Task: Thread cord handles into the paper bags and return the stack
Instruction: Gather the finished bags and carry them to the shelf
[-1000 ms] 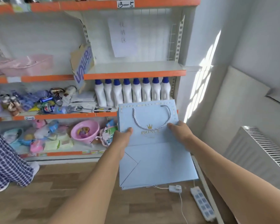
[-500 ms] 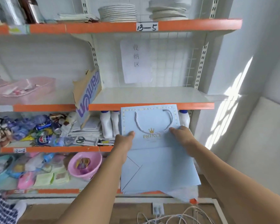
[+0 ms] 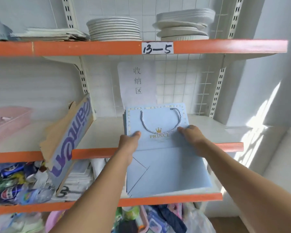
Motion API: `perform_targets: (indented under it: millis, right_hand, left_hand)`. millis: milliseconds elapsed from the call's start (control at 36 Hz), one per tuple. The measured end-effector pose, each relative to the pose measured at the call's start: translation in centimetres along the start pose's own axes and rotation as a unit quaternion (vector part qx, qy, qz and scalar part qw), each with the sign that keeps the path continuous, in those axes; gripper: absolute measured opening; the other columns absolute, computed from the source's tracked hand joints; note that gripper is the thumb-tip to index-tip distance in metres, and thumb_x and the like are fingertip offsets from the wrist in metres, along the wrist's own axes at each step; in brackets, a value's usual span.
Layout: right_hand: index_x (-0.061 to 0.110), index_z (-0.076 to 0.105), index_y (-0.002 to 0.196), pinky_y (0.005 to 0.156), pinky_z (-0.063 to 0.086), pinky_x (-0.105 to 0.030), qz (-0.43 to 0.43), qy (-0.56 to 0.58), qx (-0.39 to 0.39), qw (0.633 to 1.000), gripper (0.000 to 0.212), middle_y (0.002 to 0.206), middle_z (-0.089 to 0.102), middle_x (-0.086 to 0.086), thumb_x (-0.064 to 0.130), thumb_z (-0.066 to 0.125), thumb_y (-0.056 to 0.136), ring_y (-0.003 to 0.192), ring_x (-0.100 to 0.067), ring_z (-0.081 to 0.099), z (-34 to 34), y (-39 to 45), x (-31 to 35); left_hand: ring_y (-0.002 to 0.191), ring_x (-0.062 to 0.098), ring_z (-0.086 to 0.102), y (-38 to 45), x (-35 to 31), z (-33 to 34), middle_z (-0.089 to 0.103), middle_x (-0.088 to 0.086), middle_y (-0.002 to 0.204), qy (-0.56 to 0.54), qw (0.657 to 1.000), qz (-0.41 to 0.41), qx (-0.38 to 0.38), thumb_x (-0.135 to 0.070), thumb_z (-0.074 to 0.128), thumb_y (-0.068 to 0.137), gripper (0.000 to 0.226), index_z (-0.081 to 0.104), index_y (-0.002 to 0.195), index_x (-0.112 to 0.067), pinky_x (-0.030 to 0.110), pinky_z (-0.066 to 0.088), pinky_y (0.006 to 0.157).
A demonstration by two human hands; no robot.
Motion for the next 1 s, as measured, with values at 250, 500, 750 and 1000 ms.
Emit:
perform_targets:
  millis: [250,500,750,1000]
  right_hand:
    - [0.012,0.051,0.085,0.058,0.029,-0.027,-0.004,0.008,0.026,1.000,0.011,0.076,0.046,-0.006,0.021,0.054,0.090,0.068,-0.019,0.041,0.3,10.4,2.5]
    - [0.012,0.050,0.088,0.072,0.036,-0.028,0.014,-0.014,0.052,0.998,0.013,0.085,0.050,-0.006,0.023,0.051,0.094,0.081,-0.021,0.048,2.7,17.9,4.3]
    - [0.010,0.053,0.101,0.064,0.039,-0.026,0.075,0.003,0.064,0.995,0.013,0.083,0.054,-0.003,0.022,0.051,0.096,0.082,-0.023,0.052,6.2,22.9,2.6]
    - [0.013,0.055,0.100,0.071,0.042,-0.027,0.124,-0.009,0.061,0.990,0.010,0.093,0.058,-0.006,0.021,0.051,0.096,0.088,-0.023,0.054,8.9,26.0,-0.5]
  left_hand:
    - [0.130,0.028,0.043,8.3,-5.1,3.5,0.046,0.013,0.142,0.007,1.000,0.001,-0.011,-0.037,0.055,0.097,0.058,0.038,0.140,-0.002,0.033,0.034,0.100]
    - [0.121,0.028,0.046,16.2,-7.3,4.7,0.051,0.012,0.130,0.018,0.999,-0.017,-0.020,-0.042,0.055,0.096,0.064,0.036,0.142,-0.003,0.035,0.034,0.098]
    - [0.140,0.030,0.033,23.1,-5.9,5.6,0.035,0.013,0.152,0.052,0.997,-0.059,0.003,-0.042,0.052,0.097,0.068,0.029,0.147,-0.001,0.040,0.027,0.111]
    - [0.140,0.030,0.032,28.2,-3.1,6.2,0.031,0.013,0.154,0.069,0.992,-0.105,0.011,-0.043,0.054,0.096,0.073,0.023,0.149,-0.003,0.040,0.028,0.110]
Point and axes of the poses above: each hand's wrist, its own y-axis towards the middle knuckle, its own z-axis out of the palm, x = y × z, the point moved 4 cm from there along y, towards the middle knuckle
